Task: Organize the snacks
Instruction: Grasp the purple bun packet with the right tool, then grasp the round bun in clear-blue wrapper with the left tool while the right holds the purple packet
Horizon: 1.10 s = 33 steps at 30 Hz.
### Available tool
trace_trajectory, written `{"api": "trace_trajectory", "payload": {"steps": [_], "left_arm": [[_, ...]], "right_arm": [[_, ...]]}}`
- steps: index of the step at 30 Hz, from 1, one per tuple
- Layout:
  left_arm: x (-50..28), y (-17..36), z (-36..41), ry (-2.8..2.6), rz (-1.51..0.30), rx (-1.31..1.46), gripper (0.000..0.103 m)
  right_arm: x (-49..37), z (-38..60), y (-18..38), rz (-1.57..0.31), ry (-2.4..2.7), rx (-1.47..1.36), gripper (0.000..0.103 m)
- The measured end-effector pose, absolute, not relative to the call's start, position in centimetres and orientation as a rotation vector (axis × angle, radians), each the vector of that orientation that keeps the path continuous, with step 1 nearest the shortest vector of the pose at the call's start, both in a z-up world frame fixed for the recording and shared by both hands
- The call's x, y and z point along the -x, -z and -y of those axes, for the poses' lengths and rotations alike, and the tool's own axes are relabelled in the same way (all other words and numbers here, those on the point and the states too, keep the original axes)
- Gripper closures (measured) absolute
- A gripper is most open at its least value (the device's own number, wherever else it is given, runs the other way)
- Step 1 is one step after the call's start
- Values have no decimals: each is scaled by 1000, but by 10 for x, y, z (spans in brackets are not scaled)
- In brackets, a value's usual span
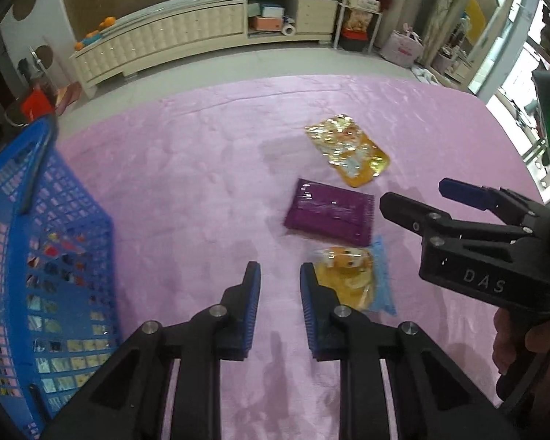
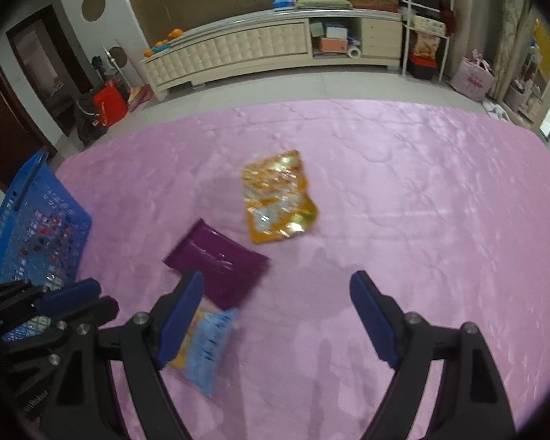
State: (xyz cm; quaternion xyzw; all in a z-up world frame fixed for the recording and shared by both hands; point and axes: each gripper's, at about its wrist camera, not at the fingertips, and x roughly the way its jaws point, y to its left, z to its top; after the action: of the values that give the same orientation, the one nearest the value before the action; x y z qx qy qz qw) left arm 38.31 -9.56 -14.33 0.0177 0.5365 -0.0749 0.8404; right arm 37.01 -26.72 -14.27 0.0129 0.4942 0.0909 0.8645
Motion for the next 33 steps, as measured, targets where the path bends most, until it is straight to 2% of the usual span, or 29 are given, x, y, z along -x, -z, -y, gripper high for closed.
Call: {"api": "trace_trajectory", "payload": {"steps": [10, 17, 24, 26, 28, 31, 33], "left_arm": [[-376, 143, 86, 143, -1115, -115, 83], [-377, 141, 77, 166, -1106, -117, 83], [-375, 145, 75, 165, -1123, -83, 83], [-373, 145, 74, 160, -1122, -92, 82], [-372, 147, 72, 155, -1128, -93, 82], [-369, 147, 71, 144, -1131, -91, 80], [-366, 146, 71, 134, -1126, -97, 72]], "right_arm": [[-386, 204, 178, -1102, -294, 265, 18], [-388, 174, 193, -1084, -399, 536, 17], [-409, 199, 199, -1144, -541, 426, 16], [-405, 201, 198, -1115, -586, 434, 23], [-400, 206, 195, -1098, -587, 425, 46], [-395, 212, 194, -1100, -549, 390, 46], [-389, 215, 191, -1099, -527, 370, 46]]}}
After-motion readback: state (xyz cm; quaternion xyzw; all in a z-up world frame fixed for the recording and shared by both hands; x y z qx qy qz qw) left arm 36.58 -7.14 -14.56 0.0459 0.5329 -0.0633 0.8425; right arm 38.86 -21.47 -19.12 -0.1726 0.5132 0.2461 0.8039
